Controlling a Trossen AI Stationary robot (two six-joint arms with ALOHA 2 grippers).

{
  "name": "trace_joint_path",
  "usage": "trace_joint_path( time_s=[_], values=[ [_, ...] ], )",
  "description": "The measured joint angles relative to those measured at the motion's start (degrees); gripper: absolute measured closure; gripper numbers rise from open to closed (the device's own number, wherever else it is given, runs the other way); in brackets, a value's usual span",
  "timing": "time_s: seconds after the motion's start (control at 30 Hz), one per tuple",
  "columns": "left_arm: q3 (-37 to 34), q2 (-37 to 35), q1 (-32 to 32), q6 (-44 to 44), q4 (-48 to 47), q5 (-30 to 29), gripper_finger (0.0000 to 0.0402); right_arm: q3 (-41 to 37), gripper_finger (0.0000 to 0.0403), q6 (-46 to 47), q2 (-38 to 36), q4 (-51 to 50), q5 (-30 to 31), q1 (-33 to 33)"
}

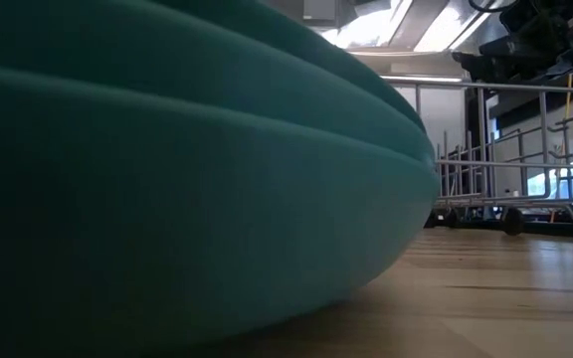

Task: Sort dishes
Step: Put the green plate in the dish rack

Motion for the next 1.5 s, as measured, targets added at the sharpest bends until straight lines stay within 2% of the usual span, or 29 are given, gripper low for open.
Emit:
trace_joint_path(
  time_s=[0.27,0.5,1.03,1.5],
  values=[
    [-0.01,1.55,-0.02,2.39,-0.32,0.25,0.0272,0.0,0.0249,0.0,-0.02,0.02,0.01,0.0],
    [0.0,1.91,-0.02,2.17,-0.38,0.26,0.0252,0.0,0.0249,0.0,0.0,0.0,0.01,0.0],
    [-0.02,3.81,-0.37,1.95,0.18,0.39,0.0252,0.0,0.0249,-0.02,-0.02,0.02,0.01,-0.02],
    [-0.03,5.37,-0.44,2.39,1.48,0.44,0.03,0.0,0.0249,-0.02,-0.02,0.02,0.01,0.0]
  ],
)
